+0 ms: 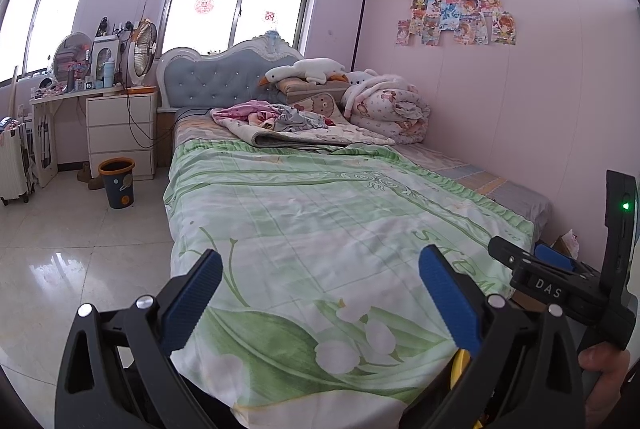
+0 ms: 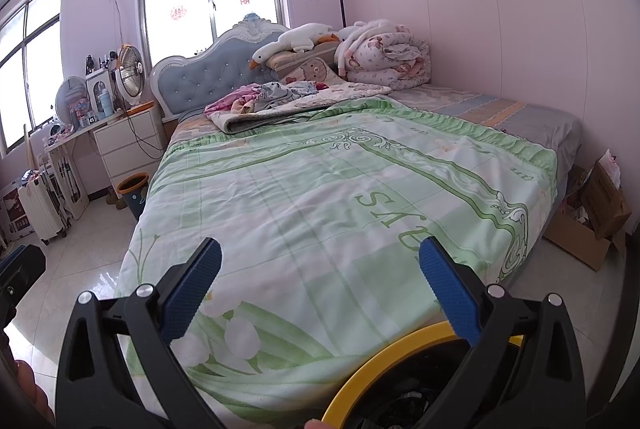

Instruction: Collect trash

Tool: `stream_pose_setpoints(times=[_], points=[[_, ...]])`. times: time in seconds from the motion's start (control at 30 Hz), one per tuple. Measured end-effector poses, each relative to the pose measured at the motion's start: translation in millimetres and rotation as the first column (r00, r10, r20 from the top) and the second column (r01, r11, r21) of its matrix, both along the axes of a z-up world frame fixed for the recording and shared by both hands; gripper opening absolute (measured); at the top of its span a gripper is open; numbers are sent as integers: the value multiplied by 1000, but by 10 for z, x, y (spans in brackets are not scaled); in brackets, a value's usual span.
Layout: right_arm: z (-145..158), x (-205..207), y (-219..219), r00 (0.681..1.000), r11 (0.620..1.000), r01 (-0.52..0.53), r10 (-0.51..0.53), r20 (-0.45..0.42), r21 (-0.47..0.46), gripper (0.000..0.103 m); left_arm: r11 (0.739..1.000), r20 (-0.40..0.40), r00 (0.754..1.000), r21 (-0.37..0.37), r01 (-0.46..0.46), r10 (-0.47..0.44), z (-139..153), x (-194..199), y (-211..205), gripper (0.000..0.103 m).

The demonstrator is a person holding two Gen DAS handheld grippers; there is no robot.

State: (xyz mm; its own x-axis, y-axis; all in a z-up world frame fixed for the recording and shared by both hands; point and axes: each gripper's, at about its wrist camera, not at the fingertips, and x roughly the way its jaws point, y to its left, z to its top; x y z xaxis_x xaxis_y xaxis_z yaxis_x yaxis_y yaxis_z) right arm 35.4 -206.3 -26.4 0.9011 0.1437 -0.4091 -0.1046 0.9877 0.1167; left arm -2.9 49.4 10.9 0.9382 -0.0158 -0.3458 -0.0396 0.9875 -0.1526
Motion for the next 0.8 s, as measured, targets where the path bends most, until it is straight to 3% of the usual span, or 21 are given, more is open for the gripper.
stream_pose_setpoints(times=[0.8], points=[[-17, -14, -13, 1000, 1000, 2, -2, -3, 2, 95, 1000, -17, 1000, -16, 3, -3, 6, 34, 31, 95]])
